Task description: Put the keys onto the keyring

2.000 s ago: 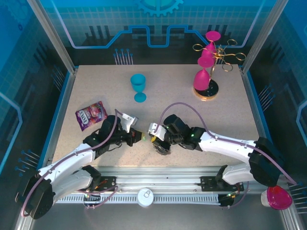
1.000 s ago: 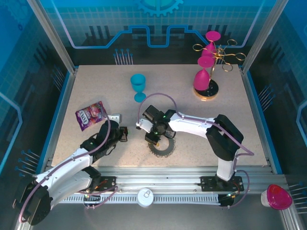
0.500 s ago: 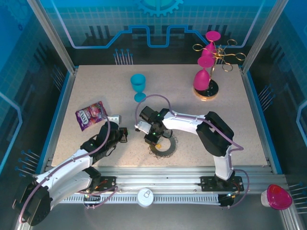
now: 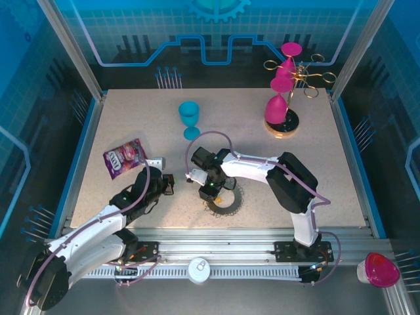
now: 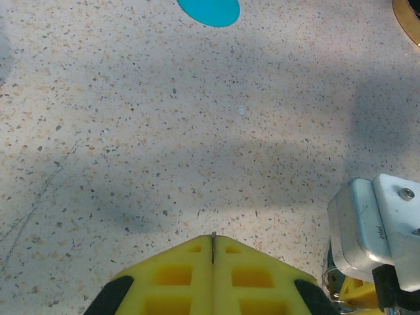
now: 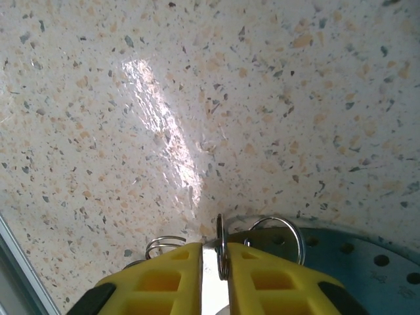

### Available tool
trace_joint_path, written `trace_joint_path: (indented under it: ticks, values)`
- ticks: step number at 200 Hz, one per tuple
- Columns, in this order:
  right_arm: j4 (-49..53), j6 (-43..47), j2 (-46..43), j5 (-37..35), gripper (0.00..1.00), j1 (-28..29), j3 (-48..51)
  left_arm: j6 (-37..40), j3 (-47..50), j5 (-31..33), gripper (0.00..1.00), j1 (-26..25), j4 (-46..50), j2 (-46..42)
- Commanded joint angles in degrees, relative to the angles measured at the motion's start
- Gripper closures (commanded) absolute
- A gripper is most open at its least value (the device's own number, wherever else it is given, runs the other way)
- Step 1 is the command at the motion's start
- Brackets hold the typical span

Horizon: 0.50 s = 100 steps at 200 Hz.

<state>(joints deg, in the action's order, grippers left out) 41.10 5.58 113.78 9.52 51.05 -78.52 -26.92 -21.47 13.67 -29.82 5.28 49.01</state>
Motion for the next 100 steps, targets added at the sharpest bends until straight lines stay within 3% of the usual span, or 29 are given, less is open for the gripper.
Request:
trace_joint_path:
  ticks: [1,100]
  values:
    - [1.88,0.74,0.92,1.09,0.84,0.18,-1.70,-0.01,0.73,1.09,1.00,0.29,-0.45,-0.84]
    - [3.24,1.27,2.85,2.34,0.87,0.37,-3.02,0.15,0.73,1.51,1.00,0.37,0.51,-1.81]
